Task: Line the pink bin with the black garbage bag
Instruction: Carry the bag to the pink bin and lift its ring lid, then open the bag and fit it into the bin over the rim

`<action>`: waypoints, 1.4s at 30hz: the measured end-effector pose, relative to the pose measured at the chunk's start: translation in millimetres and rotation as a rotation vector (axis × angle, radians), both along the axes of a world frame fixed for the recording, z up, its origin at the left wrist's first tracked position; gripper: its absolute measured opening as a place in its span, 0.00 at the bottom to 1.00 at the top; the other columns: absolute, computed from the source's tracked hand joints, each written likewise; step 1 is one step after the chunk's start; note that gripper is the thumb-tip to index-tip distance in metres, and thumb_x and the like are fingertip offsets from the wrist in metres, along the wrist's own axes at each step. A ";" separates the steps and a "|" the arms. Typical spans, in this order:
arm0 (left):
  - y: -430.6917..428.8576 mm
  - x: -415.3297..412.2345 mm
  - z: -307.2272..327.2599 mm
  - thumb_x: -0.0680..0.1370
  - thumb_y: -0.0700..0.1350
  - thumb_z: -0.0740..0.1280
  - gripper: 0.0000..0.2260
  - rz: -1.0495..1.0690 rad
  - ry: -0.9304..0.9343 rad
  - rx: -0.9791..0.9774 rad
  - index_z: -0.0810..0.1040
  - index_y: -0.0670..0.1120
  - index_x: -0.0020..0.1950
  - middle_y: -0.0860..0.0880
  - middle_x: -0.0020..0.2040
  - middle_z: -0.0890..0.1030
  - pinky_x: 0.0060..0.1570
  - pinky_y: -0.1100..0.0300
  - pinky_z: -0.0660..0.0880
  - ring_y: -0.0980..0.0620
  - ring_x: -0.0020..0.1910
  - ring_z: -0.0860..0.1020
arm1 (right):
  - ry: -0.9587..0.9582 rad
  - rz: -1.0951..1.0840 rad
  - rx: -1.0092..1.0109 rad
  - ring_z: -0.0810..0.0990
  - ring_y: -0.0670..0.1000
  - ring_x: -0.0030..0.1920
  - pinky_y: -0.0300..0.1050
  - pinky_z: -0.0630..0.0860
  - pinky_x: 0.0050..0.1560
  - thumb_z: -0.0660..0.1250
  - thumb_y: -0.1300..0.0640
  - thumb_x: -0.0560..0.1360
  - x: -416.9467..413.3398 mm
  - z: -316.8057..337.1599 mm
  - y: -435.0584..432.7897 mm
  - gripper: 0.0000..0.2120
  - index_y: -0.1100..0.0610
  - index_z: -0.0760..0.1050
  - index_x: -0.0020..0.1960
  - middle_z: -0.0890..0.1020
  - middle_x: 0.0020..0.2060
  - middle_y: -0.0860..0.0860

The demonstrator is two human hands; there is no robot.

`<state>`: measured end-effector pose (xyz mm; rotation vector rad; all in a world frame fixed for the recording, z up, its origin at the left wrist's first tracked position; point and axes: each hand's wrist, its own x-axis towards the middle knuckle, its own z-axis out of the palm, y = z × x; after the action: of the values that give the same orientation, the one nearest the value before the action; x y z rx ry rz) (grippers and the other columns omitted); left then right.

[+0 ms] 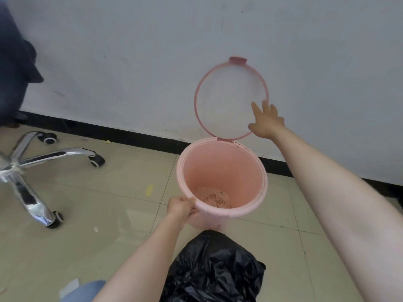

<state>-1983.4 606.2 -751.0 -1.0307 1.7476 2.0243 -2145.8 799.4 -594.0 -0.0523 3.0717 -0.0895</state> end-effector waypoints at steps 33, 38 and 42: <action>7.0 113.6 -141.1 0.71 0.67 0.58 0.37 -0.873 -0.425 -0.750 0.49 0.54 0.74 0.41 0.75 0.55 0.69 0.40 0.56 0.37 0.72 0.53 | -0.552 -0.621 -0.408 0.50 0.61 0.74 0.62 0.57 0.69 0.59 0.38 0.74 319.4 -280.7 -10.7 0.33 0.46 0.50 0.73 0.51 0.75 0.55; 23.5 127.8 -153.7 0.72 0.59 0.66 0.41 -0.653 -0.349 -0.390 0.45 0.49 0.75 0.38 0.75 0.55 0.69 0.46 0.62 0.38 0.72 0.58 | -0.573 -0.661 -0.502 0.55 0.62 0.72 0.59 0.64 0.67 0.63 0.43 0.74 332.3 -296.3 -17.1 0.33 0.44 0.50 0.73 0.51 0.75 0.55; 39.3 137.3 -154.1 0.73 0.46 0.69 0.37 -0.617 -0.264 -0.288 0.52 0.44 0.75 0.41 0.71 0.66 0.66 0.53 0.66 0.43 0.69 0.66 | -0.518 -0.640 -0.588 0.65 0.59 0.68 0.52 0.69 0.63 0.64 0.56 0.75 330.7 -300.2 -19.7 0.30 0.51 0.54 0.73 0.59 0.72 0.58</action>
<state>-1846.1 645.5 -905.1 -0.6680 1.9334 1.2360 -1815.1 779.7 -894.2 0.7806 2.3314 -0.8694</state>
